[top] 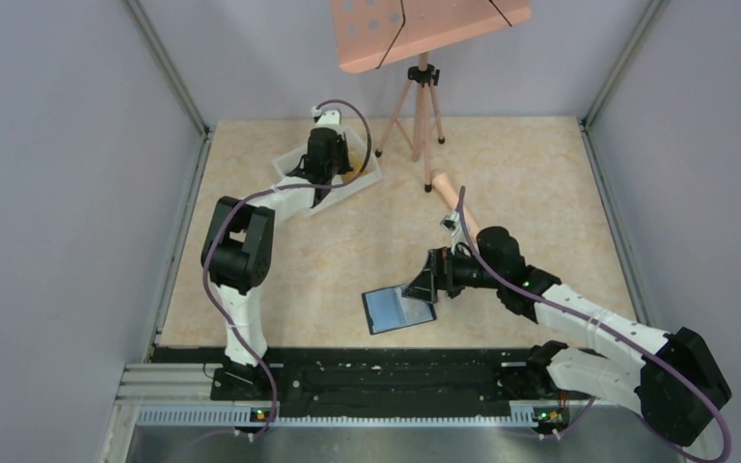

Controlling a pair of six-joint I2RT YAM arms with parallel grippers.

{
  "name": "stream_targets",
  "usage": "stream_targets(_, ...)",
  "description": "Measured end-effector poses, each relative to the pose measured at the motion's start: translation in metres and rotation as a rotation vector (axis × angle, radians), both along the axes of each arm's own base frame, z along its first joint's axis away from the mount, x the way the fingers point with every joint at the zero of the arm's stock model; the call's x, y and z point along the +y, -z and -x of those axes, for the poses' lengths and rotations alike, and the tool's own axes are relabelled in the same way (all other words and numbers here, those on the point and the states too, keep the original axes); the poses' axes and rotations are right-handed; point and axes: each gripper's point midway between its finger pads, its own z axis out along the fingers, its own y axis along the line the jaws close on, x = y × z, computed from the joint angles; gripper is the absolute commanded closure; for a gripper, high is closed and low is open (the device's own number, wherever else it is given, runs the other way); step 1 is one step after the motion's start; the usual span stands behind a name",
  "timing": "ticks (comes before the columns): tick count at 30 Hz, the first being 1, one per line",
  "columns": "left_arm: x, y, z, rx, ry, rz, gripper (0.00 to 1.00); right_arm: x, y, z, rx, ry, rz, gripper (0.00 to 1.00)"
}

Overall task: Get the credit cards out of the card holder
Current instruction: Place the credit card in the storage box.

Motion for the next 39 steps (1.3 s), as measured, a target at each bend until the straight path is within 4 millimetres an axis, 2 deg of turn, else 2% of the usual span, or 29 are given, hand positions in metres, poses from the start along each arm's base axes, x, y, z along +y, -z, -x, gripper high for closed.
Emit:
stream_targets(9, 0.003, 0.0, -0.004, -0.023, 0.031, -0.023, 1.0, 0.0, 0.006, -0.001, 0.006, -0.003, 0.016, 0.01)
stream_targets(18, 0.004, 0.013, -0.009, -0.025, 0.051, -0.033, 1.0, 0.001, 0.006, -0.006, 0.006, -0.003, 0.026, 0.01)
stream_targets(39, 0.009, 0.003, -0.018, -0.093, 0.049, -0.088, 1.0, 0.002, 0.017, -0.008, 0.024, -0.009, 0.051, 0.01)
